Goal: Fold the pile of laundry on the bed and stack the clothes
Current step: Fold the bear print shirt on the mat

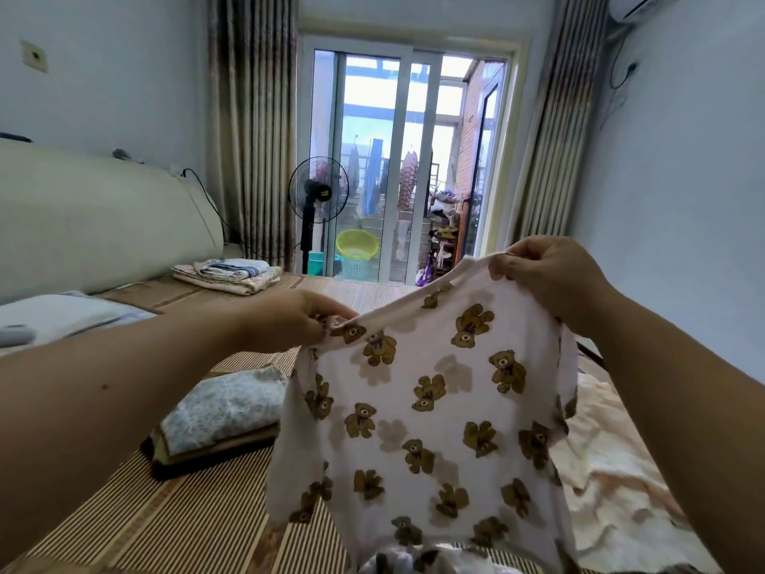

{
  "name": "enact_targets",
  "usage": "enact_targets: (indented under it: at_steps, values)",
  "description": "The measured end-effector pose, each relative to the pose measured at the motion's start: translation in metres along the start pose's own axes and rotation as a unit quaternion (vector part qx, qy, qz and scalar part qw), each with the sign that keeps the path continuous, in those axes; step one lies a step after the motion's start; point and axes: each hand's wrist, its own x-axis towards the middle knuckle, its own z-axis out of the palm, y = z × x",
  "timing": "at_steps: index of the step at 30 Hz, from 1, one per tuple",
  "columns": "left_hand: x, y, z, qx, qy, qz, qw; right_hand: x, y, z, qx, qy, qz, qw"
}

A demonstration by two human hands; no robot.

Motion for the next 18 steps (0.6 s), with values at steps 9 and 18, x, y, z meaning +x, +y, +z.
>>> enact_targets:
  at_steps: [9,18]
  values:
    - [0.011,0.033,0.034,-0.249,0.02,0.091,0.964,-0.014,-0.022,0.031,0.021,-0.145,-0.016,0.989]
    - [0.017,0.019,0.036,-0.268,0.089,0.033,0.959,-0.08,0.064,0.124,0.16,-0.063,0.224,0.959]
